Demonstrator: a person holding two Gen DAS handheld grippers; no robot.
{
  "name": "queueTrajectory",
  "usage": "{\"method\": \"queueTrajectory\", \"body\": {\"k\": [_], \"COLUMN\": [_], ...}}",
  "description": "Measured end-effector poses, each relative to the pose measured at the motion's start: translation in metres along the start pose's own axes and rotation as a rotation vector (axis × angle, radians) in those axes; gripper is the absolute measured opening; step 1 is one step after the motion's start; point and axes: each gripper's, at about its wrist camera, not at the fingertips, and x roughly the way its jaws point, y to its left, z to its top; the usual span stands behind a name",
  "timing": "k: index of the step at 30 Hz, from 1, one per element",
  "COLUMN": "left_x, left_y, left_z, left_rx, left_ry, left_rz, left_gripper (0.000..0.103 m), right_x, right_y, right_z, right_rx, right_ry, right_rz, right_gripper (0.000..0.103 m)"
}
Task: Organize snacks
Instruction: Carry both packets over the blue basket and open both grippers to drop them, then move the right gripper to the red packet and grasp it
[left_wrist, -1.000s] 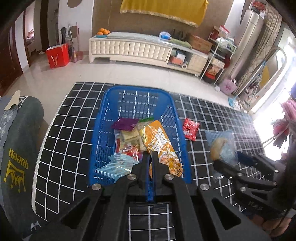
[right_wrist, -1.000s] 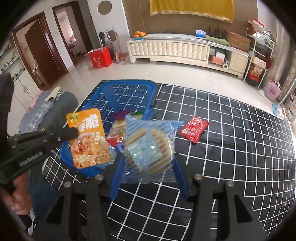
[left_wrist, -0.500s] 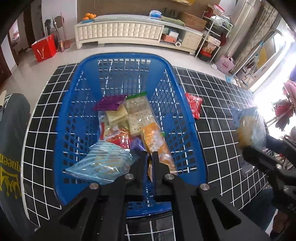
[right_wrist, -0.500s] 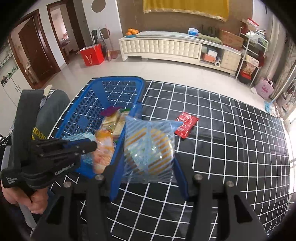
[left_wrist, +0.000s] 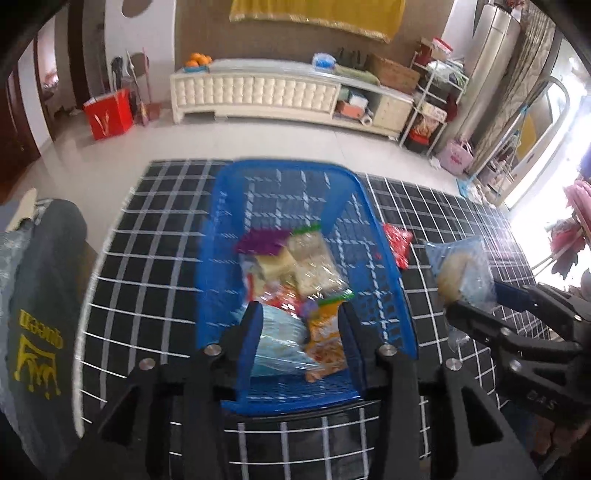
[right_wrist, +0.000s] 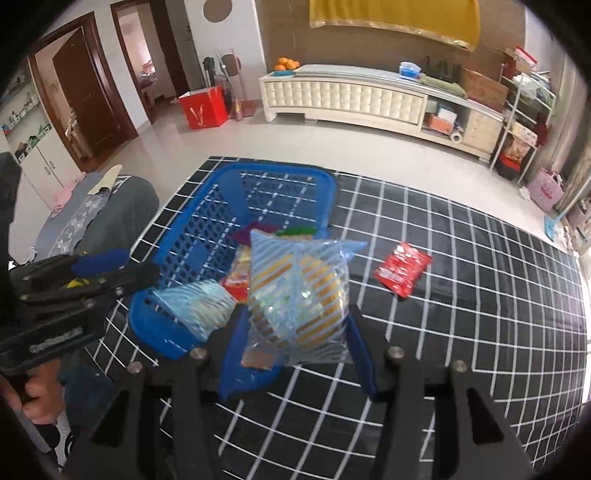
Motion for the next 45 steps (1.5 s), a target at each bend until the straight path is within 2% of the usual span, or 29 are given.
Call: {"method": "queueTrajectory", "body": {"k": [2,7,13,22,25,26,31,38,45], "left_x": [-0.007,-0.013,0.006,0.029,0.035,0.038,0.048,0.038,0.014], "left_y": [0.011,0.041,0.077,0.113,0.121,0.123,0.132,0.121,0.092], "left_z": [0.004,0.011,0.014,0.026,0.031,0.033,0.035,0.027,0.023], "left_rx": [-0.008,-0.025,-0.096,-0.126,-0.127,-0.130,-0.165,-0.161,-0.123], "left_ry": [-0.008,-0.033,-0.001,0.019,0.017,0.017,0.036,0.031,0.008], "left_rz": [0.015,0.073,0.090,0.095,0.100,0.102,0.102,0.097,0.097], "left_gripper": [0.057,0.057,0.061,0.061,0.061,0.061,0.061,0.061,0.061], "right_x": [0.007,0.030,0.061,0.116,0.131,0.134,0.121,0.084,0.046], "right_y": [0.009,0.027,0.038,0.058,0.070,0.072,0.070,0.056,0.041], "right_z": [0.006,0.021,0.038,0.061,0.063,0.062,0.062,0.061,0.057], "right_rx": [-0.014,-0.056,-0.078,-0.141,-0.213,-0.222,-0.221,-0.193,-0.168], "right_ry": [0.004,0.029,0.072,0.144,0.144,0.149,0.105,0.052,0.004], "right_rz": [0.009,0.016,0.019,0.008,-0.022,-0.022,-0.015,0.006,0.007], "right_gripper": [0.057,0.057,0.057,0.057,0.067,0.076,0.088,0.088,0.088]}}
